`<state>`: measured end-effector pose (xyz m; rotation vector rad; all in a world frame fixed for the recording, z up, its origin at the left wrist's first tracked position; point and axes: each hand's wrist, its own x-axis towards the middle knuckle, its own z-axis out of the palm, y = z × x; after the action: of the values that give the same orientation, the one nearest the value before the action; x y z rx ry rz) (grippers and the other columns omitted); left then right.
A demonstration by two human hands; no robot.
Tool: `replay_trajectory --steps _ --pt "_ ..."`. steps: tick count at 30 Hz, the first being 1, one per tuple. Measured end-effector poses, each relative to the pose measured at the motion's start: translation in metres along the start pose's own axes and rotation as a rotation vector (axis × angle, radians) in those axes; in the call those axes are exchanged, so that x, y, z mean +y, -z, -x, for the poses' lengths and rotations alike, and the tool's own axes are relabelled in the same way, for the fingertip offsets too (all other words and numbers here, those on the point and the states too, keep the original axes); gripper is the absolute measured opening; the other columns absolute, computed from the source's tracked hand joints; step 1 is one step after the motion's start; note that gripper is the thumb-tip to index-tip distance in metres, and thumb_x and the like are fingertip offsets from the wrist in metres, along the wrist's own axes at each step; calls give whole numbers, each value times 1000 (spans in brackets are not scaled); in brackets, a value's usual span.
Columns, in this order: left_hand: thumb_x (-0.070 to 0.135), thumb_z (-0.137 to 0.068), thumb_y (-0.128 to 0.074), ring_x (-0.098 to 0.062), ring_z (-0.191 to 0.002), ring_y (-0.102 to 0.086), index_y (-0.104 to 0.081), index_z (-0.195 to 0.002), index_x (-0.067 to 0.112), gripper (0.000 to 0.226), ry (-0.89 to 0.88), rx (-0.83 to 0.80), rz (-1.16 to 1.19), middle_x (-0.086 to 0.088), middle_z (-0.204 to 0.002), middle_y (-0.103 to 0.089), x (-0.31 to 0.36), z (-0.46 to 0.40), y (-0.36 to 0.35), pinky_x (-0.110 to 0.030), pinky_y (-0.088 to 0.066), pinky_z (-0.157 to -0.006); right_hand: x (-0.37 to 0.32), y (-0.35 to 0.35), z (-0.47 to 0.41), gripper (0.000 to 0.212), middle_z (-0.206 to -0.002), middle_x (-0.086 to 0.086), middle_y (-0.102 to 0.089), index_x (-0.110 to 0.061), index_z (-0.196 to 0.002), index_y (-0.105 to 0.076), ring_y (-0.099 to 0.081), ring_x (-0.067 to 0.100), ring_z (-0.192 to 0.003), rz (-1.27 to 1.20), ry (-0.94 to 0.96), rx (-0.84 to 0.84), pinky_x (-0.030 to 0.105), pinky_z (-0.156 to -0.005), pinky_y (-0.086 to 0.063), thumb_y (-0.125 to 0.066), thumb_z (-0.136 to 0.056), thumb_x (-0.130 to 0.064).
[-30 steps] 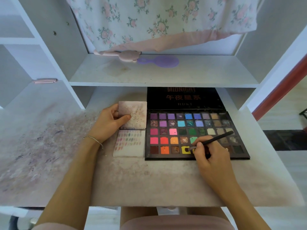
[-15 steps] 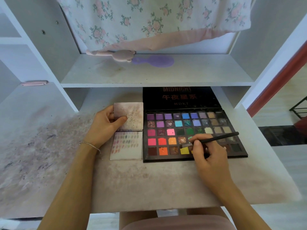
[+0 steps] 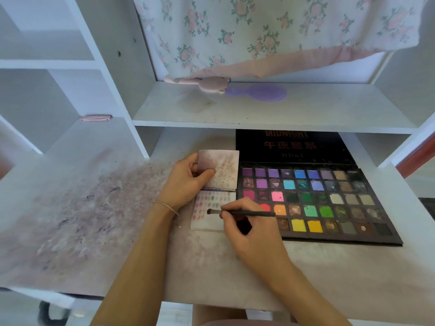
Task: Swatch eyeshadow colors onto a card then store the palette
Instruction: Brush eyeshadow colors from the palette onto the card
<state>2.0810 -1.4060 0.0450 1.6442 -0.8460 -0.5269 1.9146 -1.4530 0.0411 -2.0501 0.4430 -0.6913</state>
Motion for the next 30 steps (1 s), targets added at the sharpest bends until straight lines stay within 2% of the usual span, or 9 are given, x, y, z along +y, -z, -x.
replay_trajectory --steps 7,15,18,25,30 --pt "6 -86 -59 -1 -77 -67 -58 -95 28 23 -7 -3 -3 12 -86 -68 -2 0 1 -13 -52 -63 -3 -4 -2 6 -78 -3 -61 -16 -85 -62 -55 8 -74 59 0 11 20 -64 -46 -61 -83 -10" --pt "8 -86 -60 -3 -79 -68 -58 -95 30 24 -8 -4 -1 13 -86 -69 -2 -1 1 -14 -52 -63 -2 -4 -2 6 -80 -8 -58 -17 -85 -61 -54 6 -77 66 -31 -13 17 -67 -44 -61 -83 -11" --pt "9 -86 -60 -2 -79 -68 -57 -96 31 24 -10 -7 -4 14 -86 -68 -2 -1 2 -13 -51 -63 -2 -5 -1 7 -81 -11 -56 -19 -86 -61 -53 4 -80 81 -33 -32 15 -68 -44 -61 -83 -13" --pt "11 -87 -59 3 -78 -66 -56 -96 32 23 -11 -16 -7 15 -87 -67 -1 -1 1 -10 -50 -62 -1 -5 -1 6 -81 -5 -59 -19 -85 -60 -55 7 -79 95 -48 -60 18 -66 -47 -60 -83 -14" --pt "9 -87 -59 6 -75 -65 -55 -94 32 24 -14 -14 -1 18 -85 -65 -2 -1 1 -8 -48 -59 -1 -6 -2 5 -81 -7 -57 -18 -86 -60 -55 6 -78 110 -47 -33 18 -66 -46 -60 -83 -14"
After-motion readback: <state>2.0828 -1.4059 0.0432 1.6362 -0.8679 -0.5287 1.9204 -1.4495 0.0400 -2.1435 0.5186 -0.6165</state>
